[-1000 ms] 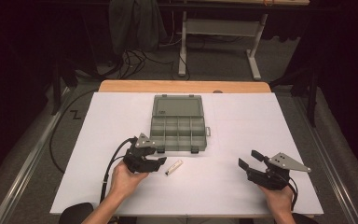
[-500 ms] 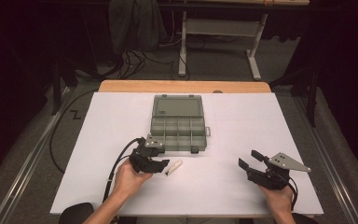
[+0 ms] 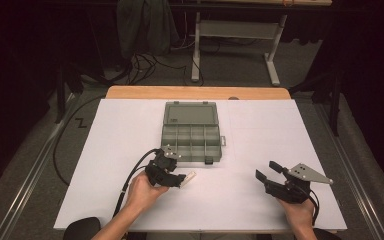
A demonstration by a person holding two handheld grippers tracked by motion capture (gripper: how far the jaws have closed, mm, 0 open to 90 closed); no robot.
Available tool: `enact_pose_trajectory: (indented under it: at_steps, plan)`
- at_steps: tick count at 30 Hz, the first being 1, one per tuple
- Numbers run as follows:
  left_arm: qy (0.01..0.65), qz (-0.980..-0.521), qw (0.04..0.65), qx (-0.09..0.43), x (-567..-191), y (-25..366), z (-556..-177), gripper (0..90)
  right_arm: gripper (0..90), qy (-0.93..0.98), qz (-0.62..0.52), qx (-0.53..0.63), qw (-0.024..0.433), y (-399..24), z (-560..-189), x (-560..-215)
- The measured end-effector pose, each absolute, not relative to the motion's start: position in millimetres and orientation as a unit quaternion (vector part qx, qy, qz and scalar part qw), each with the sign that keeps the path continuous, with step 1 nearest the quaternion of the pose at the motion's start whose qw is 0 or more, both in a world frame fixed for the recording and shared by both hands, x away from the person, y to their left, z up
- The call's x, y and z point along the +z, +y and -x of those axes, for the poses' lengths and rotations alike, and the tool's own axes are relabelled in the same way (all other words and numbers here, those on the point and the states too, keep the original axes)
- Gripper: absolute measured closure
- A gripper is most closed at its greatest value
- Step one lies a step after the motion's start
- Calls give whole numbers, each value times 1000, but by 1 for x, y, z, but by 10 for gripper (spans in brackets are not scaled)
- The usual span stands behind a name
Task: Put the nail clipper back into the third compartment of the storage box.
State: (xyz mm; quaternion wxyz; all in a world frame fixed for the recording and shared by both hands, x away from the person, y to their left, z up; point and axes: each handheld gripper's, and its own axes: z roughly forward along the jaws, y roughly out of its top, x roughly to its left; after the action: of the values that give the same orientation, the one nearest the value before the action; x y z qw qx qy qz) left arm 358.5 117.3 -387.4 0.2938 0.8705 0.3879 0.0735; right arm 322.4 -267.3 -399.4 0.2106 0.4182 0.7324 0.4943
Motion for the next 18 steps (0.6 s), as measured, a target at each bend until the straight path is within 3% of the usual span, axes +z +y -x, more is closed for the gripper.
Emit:
enact_pose_trajectory:
  at_steps: [18]
  plan:
    - [378, -885, 266, 61, -390, 103, -358, 536, 369, 735, -417, 492, 212, -267, -323, -400]
